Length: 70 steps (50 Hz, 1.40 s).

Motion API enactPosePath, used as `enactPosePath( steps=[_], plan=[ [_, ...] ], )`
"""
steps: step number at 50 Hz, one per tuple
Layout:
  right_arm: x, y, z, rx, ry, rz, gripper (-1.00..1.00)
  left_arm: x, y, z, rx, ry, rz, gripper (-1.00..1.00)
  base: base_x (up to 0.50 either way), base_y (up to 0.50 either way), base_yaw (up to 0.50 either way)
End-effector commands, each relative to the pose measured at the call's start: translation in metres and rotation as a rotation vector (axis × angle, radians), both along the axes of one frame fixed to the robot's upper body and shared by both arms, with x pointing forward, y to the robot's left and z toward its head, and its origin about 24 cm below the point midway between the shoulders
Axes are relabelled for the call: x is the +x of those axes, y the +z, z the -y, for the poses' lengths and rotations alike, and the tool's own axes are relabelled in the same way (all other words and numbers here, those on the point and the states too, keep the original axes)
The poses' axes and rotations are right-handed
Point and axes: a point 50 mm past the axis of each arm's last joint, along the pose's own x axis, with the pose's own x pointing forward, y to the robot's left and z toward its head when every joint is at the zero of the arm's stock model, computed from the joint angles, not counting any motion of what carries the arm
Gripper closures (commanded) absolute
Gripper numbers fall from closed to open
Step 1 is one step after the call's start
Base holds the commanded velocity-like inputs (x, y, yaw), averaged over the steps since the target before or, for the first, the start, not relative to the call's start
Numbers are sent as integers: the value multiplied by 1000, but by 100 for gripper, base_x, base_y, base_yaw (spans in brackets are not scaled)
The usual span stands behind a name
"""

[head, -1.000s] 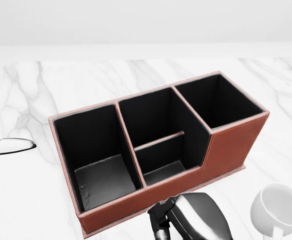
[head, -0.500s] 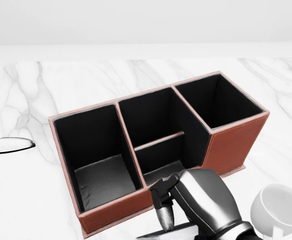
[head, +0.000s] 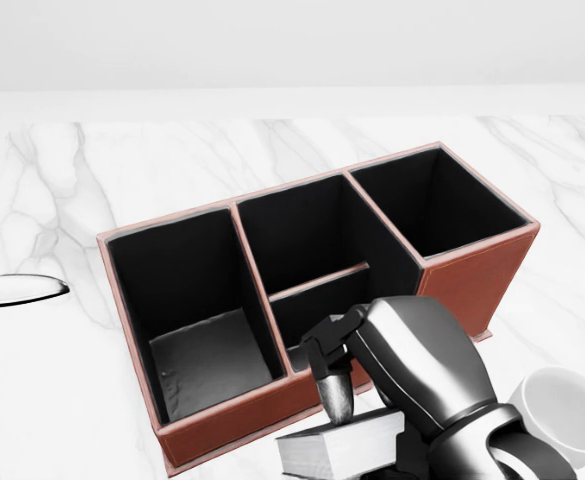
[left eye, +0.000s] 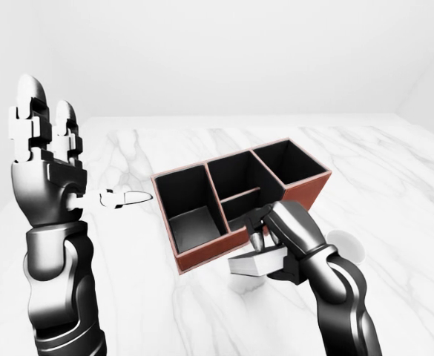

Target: Pick up the book and place it in the front compartment of the caddy.

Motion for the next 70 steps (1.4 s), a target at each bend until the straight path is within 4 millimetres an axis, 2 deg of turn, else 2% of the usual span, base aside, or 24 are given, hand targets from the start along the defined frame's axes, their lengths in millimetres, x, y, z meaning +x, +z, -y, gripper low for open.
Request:
enactPosePath(
  steps=[1,14,54,70],
  plan=[
    [5,16,1,-3,-11,60,100,0,1,-1,0,1,4,-100,0,0,0],
    [12,40,-2,-27,20,135,100,-2,3,0,0,0,14,-100,0,0,0],
    [45,63,-5,-78,18,189,100,1,-1,0,0,-1,-4,-100,0,0,0],
    [59,64,-6,-83,4,189,100,1,-2,1,4,-4,-8,-100,0,0,0]
  ],
)
